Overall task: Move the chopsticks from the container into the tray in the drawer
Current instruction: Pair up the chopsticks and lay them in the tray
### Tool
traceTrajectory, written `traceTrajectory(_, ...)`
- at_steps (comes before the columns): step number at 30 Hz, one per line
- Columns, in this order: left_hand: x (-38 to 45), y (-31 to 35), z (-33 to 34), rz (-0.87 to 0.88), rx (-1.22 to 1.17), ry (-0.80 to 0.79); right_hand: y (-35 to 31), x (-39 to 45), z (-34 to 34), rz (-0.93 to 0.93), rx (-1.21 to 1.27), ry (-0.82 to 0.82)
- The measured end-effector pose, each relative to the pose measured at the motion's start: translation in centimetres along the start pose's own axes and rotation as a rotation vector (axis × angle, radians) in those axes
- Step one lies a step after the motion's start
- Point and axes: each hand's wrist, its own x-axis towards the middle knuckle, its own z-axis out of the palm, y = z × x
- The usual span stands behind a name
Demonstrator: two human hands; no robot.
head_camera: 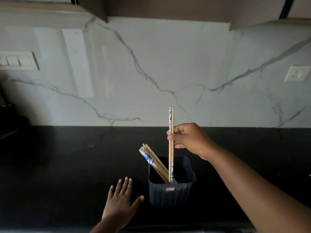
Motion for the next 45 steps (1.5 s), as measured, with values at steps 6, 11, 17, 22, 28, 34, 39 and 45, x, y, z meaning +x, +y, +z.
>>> traceTrajectory(6, 0.7, 2.1, -5.0, 0.018, -0.216, 0.104, -3.1, 0.0, -3.9, -0.001, 0.243, -0.085)
traceTrajectory(11, -0.1, 5.7, -12.3, 0.684, 0.028, 0.675, -3.4, -0.2, -4.0, 0.023, 0.321, -0.115)
traceTrajectory(17, 0.0, 8.6, -16.2, 1.05, 0.33, 0.856, -3.3, -0.9, -3.3, 0.021, 0.334, -0.134)
traceTrajectory(22, -0.4, 9.4, -17.6, 1.179, 0.419, 0.873, -3.2, -1.3, -3.3, 0.02, 0.325, -0.145)
traceTrajectory(28, -0.9, 10.7, -18.4, 1.313, 0.457, 0.885, -2.8, -1.5, -3.0, 0.026, 0.336, -0.163)
traceTrajectory(34, -1.4, 10.8, -19.3, 1.398, 0.413, 0.898, -2.4, -1.4, -3.0, 0.035, 0.286, -0.13)
traceTrajectory(39, -2.4, 12.8, -21.1, 0.846, -0.385, 0.685, -2.3, -1.6, -3.0, 0.029, 0.303, -0.099)
traceTrajectory(45, -1.8, 14.8, -23.7, 0.149, -1.225, 0.079, -2.3, -1.8, -1.8, 0.024, 0.262, -0.143)
